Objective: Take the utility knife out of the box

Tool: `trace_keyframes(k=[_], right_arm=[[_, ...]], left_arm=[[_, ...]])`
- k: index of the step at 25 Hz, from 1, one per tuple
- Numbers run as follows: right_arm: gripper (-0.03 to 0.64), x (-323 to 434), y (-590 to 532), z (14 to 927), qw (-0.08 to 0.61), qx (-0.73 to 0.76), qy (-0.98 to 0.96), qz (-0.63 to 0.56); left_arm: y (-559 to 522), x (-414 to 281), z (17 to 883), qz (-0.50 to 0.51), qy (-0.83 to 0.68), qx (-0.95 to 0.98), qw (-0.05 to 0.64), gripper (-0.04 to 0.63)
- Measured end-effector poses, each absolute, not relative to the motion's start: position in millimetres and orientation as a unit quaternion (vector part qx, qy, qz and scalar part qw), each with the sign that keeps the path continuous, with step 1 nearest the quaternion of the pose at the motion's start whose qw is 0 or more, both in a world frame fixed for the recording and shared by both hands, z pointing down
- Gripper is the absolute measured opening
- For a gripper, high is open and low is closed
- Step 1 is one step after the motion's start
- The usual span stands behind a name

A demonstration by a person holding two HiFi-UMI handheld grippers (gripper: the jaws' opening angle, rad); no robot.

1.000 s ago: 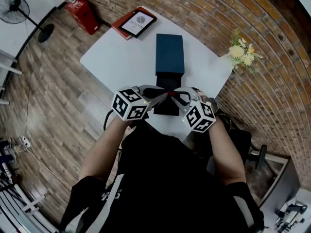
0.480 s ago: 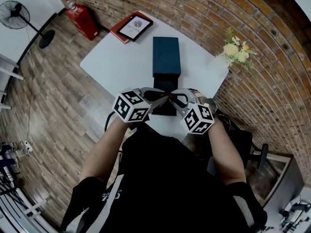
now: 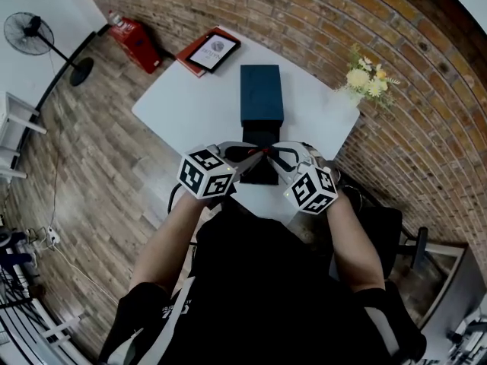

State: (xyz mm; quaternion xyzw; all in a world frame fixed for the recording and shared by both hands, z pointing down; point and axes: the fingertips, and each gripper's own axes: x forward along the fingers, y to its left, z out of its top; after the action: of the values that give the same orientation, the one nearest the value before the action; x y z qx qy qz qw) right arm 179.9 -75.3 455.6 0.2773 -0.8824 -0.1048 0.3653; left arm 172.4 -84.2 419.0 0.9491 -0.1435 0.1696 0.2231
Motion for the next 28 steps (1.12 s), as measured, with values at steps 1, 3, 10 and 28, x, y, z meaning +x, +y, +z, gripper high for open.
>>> trace_keyframes(k=[1, 3, 10, 28], right_arm=[[0.074, 183.2, -74.8, 453.6, 0.356, 0.285, -0.885, -0.097], [0.073, 189.7, -73.8, 450.1, 0.339, 0.298, -0.888, -0.084], [0.063, 204.6, -78.8, 438.4, 0.294, 0.349, -0.889, -0.043], [0.002, 164.0, -125.8, 392.1, 0.185, 0.520, -0.832, 0.050]], left_arm=[[-85.1, 169.3, 416.3, 0.169, -0.152, 0.949, 0.221, 0.017], [-87.0, 163.0, 410.4, 0.167, -0.167, 0.947, 0.216, 0.017], [-96.1, 143.2, 382.0, 0.149, -0.203, 0.948, 0.196, 0.018], [-189.6, 22.6, 333.8, 0.099, -0.204, 0.961, 0.156, 0.018]])
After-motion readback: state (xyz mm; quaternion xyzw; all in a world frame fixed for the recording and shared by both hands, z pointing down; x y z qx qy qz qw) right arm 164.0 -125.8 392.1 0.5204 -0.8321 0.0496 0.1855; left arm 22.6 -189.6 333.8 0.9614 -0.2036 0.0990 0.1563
